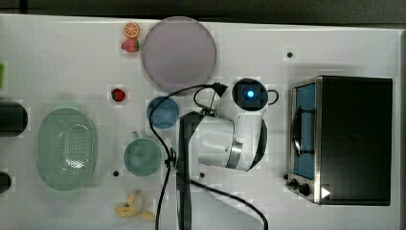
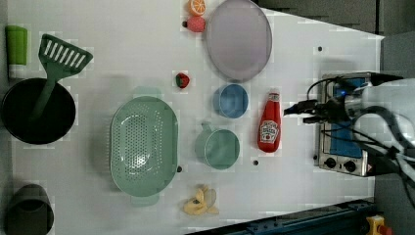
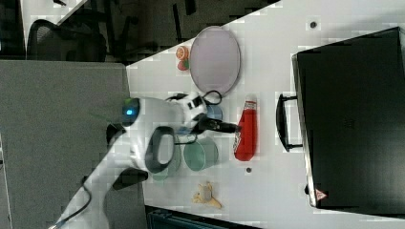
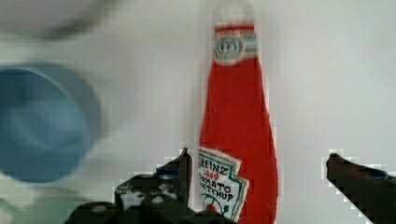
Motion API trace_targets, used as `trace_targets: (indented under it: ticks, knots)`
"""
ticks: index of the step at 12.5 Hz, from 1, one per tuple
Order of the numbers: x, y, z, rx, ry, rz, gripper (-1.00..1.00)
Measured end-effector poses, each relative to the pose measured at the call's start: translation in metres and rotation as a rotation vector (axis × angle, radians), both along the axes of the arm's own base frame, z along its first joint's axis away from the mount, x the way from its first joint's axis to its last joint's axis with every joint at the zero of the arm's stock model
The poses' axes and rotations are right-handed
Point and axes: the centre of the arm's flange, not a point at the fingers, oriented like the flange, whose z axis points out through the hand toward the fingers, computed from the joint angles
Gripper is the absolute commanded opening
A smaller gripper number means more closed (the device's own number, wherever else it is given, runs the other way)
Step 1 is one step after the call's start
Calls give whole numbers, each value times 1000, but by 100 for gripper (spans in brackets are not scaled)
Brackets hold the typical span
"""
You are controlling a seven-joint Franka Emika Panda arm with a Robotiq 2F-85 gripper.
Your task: Pick ketchup from plate and place it on table.
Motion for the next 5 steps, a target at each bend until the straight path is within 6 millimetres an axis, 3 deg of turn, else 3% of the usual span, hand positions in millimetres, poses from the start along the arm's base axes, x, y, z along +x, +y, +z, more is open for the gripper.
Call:
trace_targets:
  ticks: [2,5]
  knots:
    - [19,3,59,-12,-59,-52,100]
    - [37,7,176,-41,-139,-197,100]
